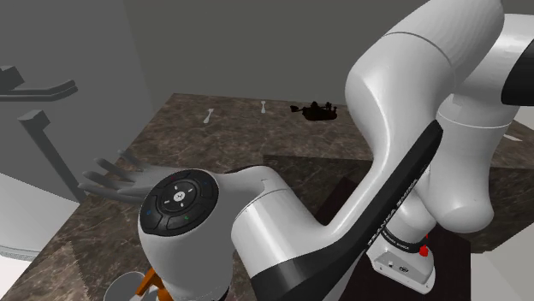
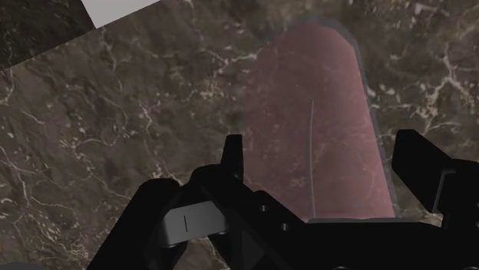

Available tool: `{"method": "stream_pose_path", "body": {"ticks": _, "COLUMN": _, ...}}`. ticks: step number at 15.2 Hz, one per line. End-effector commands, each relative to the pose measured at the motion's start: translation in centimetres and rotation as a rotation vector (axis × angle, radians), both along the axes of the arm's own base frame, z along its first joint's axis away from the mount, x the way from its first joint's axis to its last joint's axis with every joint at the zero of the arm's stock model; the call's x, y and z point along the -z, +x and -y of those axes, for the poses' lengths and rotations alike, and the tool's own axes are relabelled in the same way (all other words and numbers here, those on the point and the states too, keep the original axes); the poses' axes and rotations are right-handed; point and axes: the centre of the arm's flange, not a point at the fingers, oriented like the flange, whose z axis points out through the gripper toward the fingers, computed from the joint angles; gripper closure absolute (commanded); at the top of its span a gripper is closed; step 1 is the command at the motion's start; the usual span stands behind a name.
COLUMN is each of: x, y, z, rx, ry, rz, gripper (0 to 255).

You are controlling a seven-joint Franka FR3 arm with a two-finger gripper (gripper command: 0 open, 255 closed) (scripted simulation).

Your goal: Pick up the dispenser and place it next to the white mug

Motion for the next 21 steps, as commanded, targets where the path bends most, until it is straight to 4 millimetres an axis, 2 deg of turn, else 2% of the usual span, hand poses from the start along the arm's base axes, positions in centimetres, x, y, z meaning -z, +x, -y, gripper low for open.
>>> {"method": "stream_pose_path", "body": {"ticks": 1, "x": 0.7, "y": 0.2, "z": 0.3, "rx": 0.004, "ry": -0.011, "rz": -0.008, "gripper": 255}}
{"method": "stream_pose_path", "body": {"ticks": 3, "x": 0.7, "y": 0.2, "z": 0.3, "rx": 0.004, "ry": -0.011, "rz": -0.008, "gripper": 255}}
{"method": "stream_pose_path", "body": {"ticks": 4, "x": 0.8, "y": 0.1, "z": 0.2, "rx": 0.003, "ry": -0.011, "rz": -0.008, "gripper": 0}}
{"method": "stream_pose_path", "body": {"ticks": 9, "x": 0.7, "y": 0.2, "z": 0.3, "rx": 0.004, "ry": -0.011, "rz": -0.008, "gripper": 0}}
{"method": "stream_pose_path", "body": {"ticks": 13, "x": -4.3, "y": 0.1, "z": 0.1, "rx": 0.004, "ry": -0.011, "rz": -0.008, "gripper": 0}}
{"method": "stream_pose_path", "body": {"ticks": 21, "x": -4.3, "y": 0.1, "z": 0.1, "rx": 0.004, "ry": -0.011, "rz": -0.008, "gripper": 0}}
